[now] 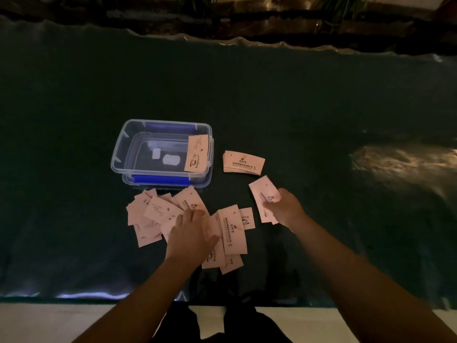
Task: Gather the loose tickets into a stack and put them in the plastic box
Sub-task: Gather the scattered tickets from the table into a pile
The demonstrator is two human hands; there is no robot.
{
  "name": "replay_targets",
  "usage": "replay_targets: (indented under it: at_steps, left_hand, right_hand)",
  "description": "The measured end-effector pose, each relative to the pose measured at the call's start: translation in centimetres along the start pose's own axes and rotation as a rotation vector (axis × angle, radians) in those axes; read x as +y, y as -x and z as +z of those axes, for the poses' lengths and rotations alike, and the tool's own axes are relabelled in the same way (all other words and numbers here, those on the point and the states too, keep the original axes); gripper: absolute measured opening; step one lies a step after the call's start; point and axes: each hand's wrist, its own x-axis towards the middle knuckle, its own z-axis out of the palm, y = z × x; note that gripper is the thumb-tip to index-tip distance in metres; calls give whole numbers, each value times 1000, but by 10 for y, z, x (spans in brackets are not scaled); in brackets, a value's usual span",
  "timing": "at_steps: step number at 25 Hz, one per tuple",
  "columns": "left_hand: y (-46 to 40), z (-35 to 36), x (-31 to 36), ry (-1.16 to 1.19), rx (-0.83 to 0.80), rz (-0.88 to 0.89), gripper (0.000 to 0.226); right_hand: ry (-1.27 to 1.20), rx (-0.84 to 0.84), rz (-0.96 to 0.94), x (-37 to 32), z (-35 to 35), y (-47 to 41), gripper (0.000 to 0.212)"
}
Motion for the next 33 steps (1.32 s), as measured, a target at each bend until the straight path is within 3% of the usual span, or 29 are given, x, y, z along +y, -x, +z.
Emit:
replay_targets:
  at_steps: [2, 5, 10, 16, 24, 33]
  left_hand:
    - [9, 5, -2, 103, -23, -84, 80]
    - [14, 13, -7, 215, -72, -194, 81]
    - [20, 15, -7, 327, -77, -191, 64]
    - [22, 19, -6, 448, -37, -166, 59]
    - [18, 15, 2, 555, -11, -114, 39]
    - [18, 22, 37, 718, -262, -37, 25]
  right_hand:
    - [-114, -19, 64, 3, -2, 13, 57]
    - [-216, -159, 115, 4, 1, 40, 38]
    - [-246, -351, 49, 1, 28, 77, 20]
    - [-251, -232, 23, 1, 60, 79, 29]
    - [-419, -111, 98, 12, 48, 81, 31]
    - [-557, -179, 189, 33, 47, 103, 24]
